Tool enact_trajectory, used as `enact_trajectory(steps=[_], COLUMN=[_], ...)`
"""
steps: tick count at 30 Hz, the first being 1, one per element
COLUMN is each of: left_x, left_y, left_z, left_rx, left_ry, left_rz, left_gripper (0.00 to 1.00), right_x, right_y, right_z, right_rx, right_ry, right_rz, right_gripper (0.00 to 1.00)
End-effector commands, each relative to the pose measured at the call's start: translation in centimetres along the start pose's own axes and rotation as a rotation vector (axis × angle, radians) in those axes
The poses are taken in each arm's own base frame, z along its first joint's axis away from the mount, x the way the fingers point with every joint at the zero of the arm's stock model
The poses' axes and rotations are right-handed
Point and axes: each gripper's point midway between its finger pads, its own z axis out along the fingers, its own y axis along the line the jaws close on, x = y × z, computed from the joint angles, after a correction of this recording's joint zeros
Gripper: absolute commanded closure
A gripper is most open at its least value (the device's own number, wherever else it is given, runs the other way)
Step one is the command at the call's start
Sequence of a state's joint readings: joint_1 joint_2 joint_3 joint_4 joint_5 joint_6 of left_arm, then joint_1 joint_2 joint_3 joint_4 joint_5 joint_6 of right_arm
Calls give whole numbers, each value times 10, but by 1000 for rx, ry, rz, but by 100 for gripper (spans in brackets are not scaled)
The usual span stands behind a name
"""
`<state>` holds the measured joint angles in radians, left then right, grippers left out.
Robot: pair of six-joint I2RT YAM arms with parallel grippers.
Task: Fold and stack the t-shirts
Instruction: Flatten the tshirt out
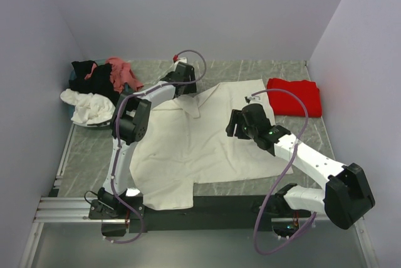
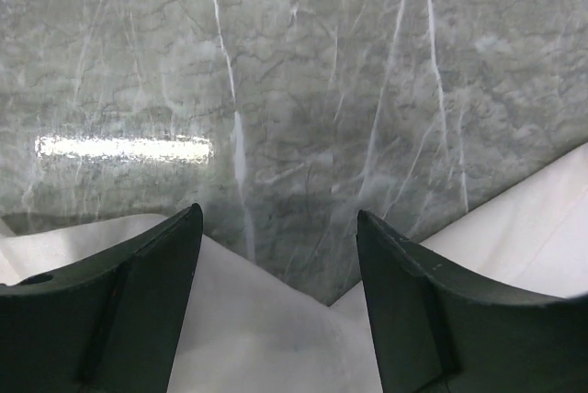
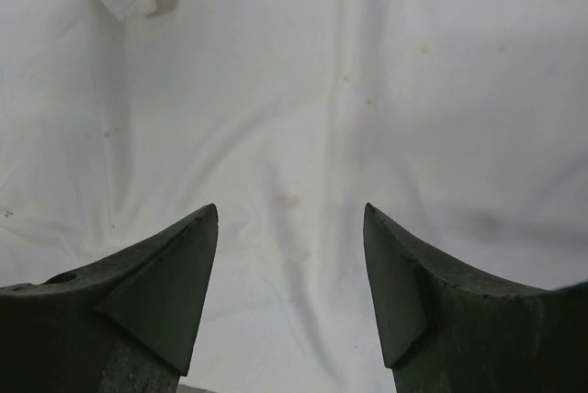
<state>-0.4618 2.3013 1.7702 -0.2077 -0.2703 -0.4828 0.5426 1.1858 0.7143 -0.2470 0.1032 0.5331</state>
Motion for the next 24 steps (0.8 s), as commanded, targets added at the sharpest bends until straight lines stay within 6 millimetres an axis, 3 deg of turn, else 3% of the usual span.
enact_trajectory(steps=[1, 5, 7, 13, 18, 19, 24], left_x=[4, 12, 16, 21, 1, -3, -39], left_y=[2, 8, 10, 13, 12, 11, 0], left_z=[2, 5, 6, 6, -10, -13, -38], left_rx=[8, -15, -21, -26, -21, -16, 27], left_ry=[10, 20, 24, 45, -11, -24, -113], left_rz=[22, 41, 47, 62, 41, 39, 6], left_gripper=[27, 35, 47, 64, 89, 100, 100], right_x=[-13, -13, -13, -12, -13, -12, -13], right_y=[4, 4, 4, 4, 5, 4, 5], right_z=[-4, -5, -5, -5, -5, -5, -6], right_rx=[-20, -19, -20, -19, -23, -22, -25], right_ry=[-51, -49, -52, -46, -49, -44, -49], right_rz=[6, 8, 10, 11, 11, 11, 9], right_gripper=[29, 29, 29, 29, 29, 29, 29])
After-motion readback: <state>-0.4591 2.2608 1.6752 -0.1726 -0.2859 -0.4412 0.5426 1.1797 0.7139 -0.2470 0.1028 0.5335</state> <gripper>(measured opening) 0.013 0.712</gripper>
